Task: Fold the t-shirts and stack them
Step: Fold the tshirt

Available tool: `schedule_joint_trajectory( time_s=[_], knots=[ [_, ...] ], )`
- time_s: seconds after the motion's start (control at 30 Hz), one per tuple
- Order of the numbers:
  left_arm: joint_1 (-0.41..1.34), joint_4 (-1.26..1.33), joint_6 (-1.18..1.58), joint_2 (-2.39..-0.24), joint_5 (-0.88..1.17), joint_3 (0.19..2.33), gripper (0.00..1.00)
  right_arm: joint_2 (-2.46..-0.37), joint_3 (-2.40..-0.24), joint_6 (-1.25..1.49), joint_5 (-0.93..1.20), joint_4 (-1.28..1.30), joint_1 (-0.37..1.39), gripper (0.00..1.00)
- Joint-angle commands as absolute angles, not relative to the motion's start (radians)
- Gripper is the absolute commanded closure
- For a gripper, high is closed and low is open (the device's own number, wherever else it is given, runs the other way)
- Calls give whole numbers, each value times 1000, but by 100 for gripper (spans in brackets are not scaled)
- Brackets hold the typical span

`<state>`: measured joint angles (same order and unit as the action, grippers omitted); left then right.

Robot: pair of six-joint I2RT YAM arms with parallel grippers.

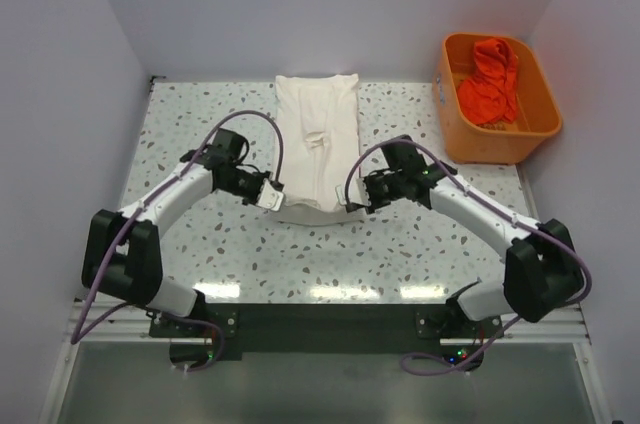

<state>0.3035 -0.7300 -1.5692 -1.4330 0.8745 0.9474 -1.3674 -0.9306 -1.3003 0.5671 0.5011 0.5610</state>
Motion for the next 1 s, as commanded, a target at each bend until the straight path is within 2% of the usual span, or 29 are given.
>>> schedule_joint_trajectory(
  time_s=[0.0,0.53,0.97],
  knots=[
    [262,-642,-1522,-1523,923,1051,100,-1464,-1034,-1331,640,460,503,100],
    [173,-522,-1502,-1974,916,1508,100,-1919,-1469,-1428,655,383,368,100],
    [153,-373,-1407,-2148,894,1649,100,-2101,-1631,-1413,621,332,313,100]
  ],
)
